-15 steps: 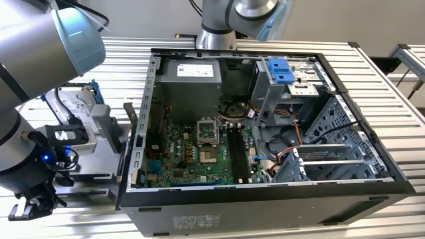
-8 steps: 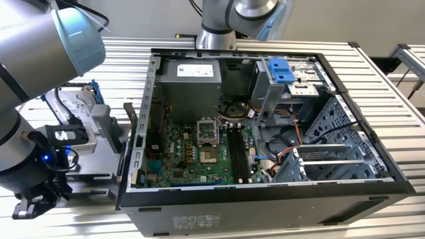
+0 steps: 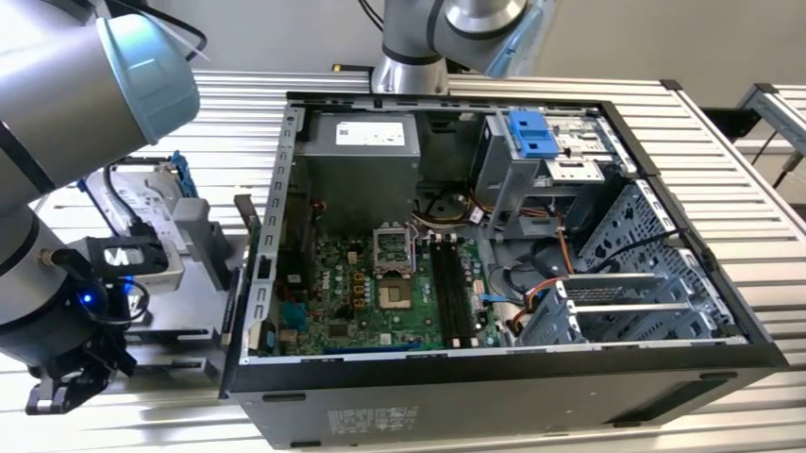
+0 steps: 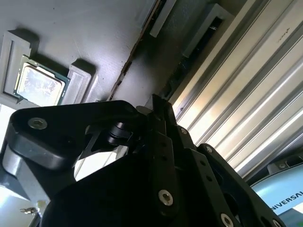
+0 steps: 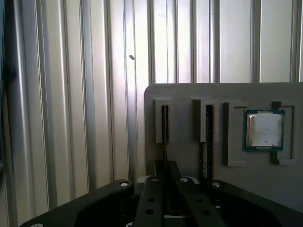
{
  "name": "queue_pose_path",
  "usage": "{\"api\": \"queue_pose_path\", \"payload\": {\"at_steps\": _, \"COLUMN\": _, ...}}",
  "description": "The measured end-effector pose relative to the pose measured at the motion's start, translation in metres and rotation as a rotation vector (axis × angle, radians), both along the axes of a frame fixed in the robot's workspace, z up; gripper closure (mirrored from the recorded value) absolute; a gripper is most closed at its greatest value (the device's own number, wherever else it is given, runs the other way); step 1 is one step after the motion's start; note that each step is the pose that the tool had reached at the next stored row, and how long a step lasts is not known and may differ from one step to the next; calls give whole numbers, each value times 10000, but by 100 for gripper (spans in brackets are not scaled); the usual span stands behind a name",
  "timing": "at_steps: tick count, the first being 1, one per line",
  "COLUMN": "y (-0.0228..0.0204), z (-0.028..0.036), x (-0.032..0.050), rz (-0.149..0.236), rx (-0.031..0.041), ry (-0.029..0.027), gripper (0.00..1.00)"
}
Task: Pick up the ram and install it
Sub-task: 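Pick up the ram and move it above insertion slot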
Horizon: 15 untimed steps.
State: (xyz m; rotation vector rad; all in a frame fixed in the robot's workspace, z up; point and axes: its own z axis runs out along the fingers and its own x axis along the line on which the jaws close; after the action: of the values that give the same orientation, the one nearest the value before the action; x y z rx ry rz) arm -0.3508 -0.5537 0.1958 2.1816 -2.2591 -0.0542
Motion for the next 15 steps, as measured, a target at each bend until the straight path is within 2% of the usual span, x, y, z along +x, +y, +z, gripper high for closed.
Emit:
{"api": "queue_pose_path", "payload": {"at_steps": 2, "y": 0, "z": 0, "x": 0, "rz": 0, "rx": 0, "ry": 0, "gripper": 0}}
{"api": "queue_pose_path", "payload": {"at_steps": 3, "y": 0, "z": 0, "x": 0, "rz": 1, "rx": 0, "ry": 0, "gripper": 100}}
{"api": "queue_pose_path", "payload": {"at_steps": 8, "y": 0, "z": 3, "x": 0, "rz": 0, "rx": -1, "ry": 0, "gripper": 100}}
{"api": "queue_pose_path", "payload": {"at_steps": 9, "y": 0, "z": 22, "x": 0, "rz": 0, "rx": -1, "ry": 0, "gripper": 100}}
{"api": "queue_pose_path", "payload": {"at_steps": 14, "y": 0, "z": 262, "x": 0, "rz": 0, "rx": 0, "ry": 0, "gripper": 100}}
{"api": "queue_pose_path", "payload": {"at_steps": 15, "y": 0, "z": 288, "x": -2, "rz": 2, "rx": -1, "ry": -21, "gripper": 100}}
